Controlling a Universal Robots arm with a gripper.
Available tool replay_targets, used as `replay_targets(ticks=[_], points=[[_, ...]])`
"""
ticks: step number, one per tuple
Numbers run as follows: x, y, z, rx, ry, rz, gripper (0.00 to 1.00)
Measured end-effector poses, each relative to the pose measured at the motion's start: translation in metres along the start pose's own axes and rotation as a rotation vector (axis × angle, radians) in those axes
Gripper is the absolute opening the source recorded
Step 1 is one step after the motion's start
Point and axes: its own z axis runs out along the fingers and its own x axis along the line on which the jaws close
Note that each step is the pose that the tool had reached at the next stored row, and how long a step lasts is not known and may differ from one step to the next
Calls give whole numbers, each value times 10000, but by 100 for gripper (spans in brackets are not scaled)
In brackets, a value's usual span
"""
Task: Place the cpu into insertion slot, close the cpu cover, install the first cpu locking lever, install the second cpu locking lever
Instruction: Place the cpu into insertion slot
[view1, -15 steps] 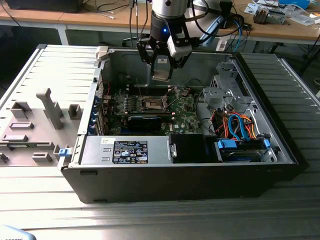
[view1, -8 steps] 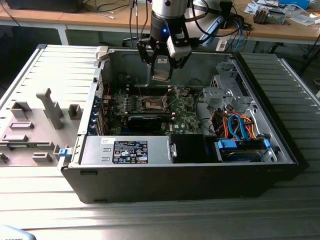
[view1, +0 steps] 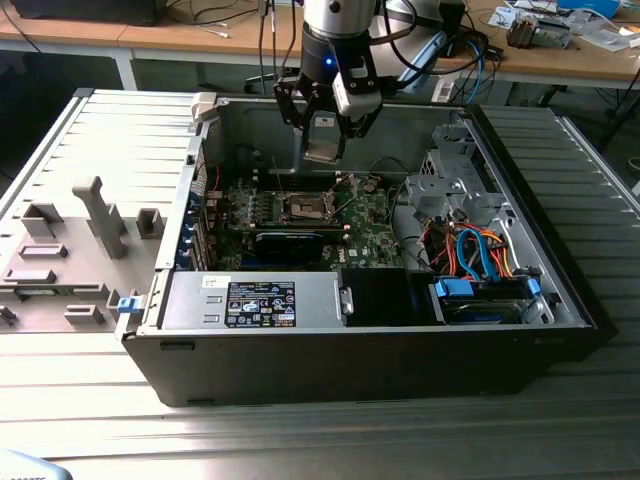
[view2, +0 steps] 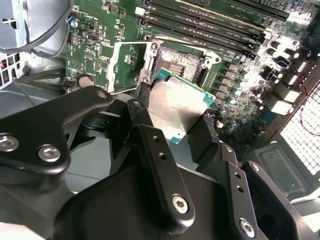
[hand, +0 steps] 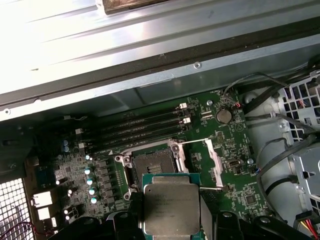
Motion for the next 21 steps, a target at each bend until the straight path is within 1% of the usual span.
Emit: replay_targets(ticks=[19, 21], points=[[0, -1, 15, -7, -21, 398, 54], [-1, -1, 24, -12, -34, 647, 54]])
